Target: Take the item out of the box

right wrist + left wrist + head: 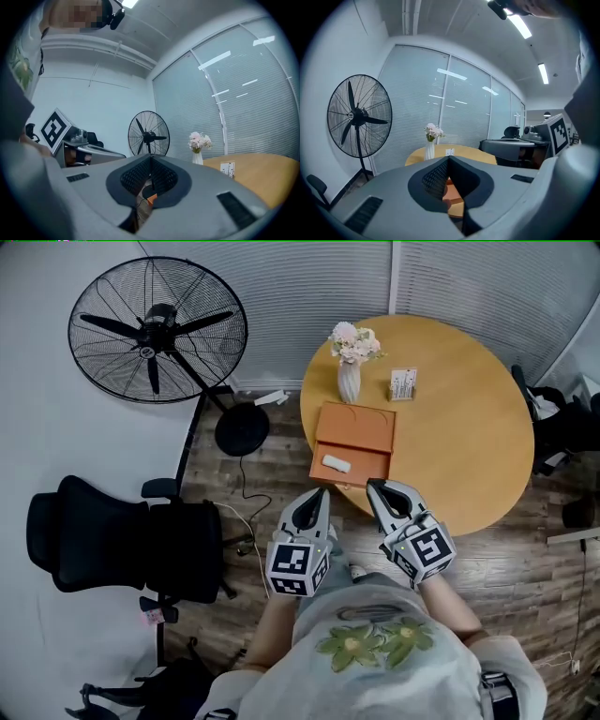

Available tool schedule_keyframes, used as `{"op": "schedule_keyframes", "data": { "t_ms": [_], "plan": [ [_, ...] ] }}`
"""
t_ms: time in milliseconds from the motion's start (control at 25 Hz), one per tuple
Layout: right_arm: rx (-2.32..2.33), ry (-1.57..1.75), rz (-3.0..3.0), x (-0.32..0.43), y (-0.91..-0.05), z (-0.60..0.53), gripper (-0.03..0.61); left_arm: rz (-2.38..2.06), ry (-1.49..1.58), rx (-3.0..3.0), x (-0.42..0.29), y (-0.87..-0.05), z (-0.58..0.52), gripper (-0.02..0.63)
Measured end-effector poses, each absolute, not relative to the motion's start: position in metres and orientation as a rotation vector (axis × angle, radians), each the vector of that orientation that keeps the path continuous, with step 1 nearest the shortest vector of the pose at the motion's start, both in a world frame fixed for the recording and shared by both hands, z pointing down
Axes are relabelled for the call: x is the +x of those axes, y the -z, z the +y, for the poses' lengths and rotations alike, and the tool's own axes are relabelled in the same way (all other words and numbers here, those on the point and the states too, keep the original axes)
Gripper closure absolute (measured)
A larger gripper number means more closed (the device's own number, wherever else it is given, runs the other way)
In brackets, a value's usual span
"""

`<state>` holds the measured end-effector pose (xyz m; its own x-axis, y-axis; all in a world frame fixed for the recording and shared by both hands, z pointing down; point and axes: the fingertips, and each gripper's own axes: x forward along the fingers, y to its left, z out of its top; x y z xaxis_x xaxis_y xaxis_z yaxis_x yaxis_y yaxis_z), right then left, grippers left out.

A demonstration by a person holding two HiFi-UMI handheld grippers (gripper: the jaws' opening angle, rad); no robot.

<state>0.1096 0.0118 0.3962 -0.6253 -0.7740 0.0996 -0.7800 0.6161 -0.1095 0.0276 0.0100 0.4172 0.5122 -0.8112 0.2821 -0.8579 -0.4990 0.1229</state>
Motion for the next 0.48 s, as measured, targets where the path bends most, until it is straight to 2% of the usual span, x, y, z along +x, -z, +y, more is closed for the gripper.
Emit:
{"op": "schedule_keyframes", "data": {
  "t_ms": [480],
  "plan": [
    [1.29, -0.182, -2.755, 0.089, -0.405, -0.044, 0.574, -1.421, -0.259, 2.478, 0.005, -0.426, -0.045, 0.612]
  ]
}}
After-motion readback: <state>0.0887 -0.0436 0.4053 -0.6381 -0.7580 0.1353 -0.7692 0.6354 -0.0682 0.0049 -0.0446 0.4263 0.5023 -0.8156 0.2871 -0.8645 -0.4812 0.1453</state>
